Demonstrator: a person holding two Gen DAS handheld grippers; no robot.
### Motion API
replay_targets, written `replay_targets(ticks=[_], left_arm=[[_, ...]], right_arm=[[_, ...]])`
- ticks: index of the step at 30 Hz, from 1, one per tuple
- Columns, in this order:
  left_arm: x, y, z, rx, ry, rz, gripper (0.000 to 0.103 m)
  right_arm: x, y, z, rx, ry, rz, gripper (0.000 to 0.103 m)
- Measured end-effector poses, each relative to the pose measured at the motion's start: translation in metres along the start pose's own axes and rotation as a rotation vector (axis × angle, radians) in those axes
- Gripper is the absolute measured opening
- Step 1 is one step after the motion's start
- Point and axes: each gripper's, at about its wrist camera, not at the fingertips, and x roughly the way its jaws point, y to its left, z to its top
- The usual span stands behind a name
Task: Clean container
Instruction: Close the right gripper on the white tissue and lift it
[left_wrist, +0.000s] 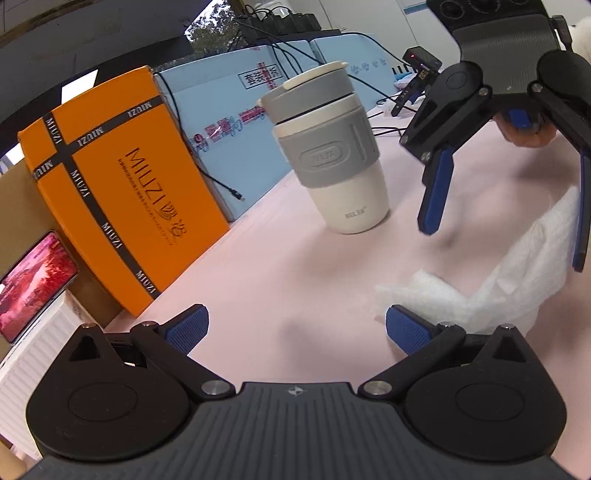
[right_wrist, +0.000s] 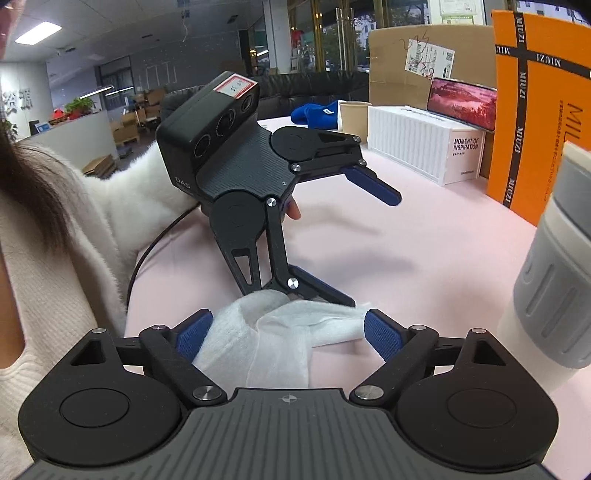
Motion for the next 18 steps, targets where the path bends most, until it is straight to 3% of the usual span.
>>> replay_targets(ticks=[6,11,17,18], left_arm=[[0.002,-0.003,-0.001,0.009,-0.004,-0.039,0.103],[0.000,-0.006,0.000,0.022,-0.029,-0.081,0.103],[-0.001,-0.009,0.001,0.032,-0.050,-0.114,0.103],[-0.001,-0.008,0.001,0.026,-0.051,-0.115,0.103]], right_arm=[[0.008,0.005,0.000,-0.155,0.088,-0.062,0.088],[0.028,-0.007,0.001,-0.212,0.103,-0.100,0.088],[0.041,-0.008,0.002,-0.278,0.053,-0.039,0.083],[0.041,-0.007,0.002,-0.282,0.048,-0.027,0.077]])
